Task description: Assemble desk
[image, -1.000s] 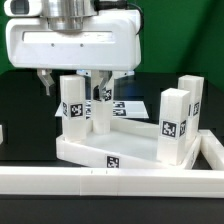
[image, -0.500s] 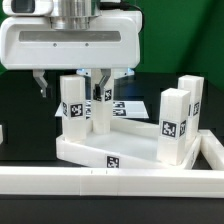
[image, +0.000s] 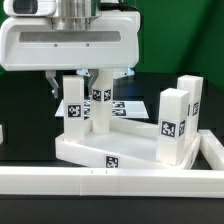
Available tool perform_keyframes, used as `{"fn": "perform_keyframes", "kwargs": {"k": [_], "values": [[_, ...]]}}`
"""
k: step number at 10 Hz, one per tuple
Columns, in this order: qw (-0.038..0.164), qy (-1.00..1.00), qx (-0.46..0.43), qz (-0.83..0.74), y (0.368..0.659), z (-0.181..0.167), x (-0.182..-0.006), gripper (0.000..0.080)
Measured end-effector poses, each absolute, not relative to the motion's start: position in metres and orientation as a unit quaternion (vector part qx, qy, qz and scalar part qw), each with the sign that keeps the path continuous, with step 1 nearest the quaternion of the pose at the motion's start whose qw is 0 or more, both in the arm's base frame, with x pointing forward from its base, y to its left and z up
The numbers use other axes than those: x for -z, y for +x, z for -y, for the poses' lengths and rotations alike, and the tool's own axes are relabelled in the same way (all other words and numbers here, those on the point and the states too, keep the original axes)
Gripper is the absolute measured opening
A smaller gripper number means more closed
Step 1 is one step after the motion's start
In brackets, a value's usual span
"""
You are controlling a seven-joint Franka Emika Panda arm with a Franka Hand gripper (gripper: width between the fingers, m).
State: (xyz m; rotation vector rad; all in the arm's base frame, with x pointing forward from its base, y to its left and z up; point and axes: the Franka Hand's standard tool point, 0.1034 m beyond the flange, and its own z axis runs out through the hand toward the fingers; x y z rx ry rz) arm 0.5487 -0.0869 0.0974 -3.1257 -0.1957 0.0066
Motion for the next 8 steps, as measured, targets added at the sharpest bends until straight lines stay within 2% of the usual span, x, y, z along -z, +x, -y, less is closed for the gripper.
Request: {"fn": "perform_keyframes", "kwargs": {"k": [3, 4, 8], "values": [[0.007, -1.0, -0.002, 0.016, 0.5486, 0.0868, -0.0972, 0.0289], [0.016, -0.998, 0.001, -0.054, 0.5486, 0.0881, -0.0972, 0.0289], [0.016, -0.974, -0.002, -0.227, 0.5491, 0.0871, -0.0973, 0.0291]]}}
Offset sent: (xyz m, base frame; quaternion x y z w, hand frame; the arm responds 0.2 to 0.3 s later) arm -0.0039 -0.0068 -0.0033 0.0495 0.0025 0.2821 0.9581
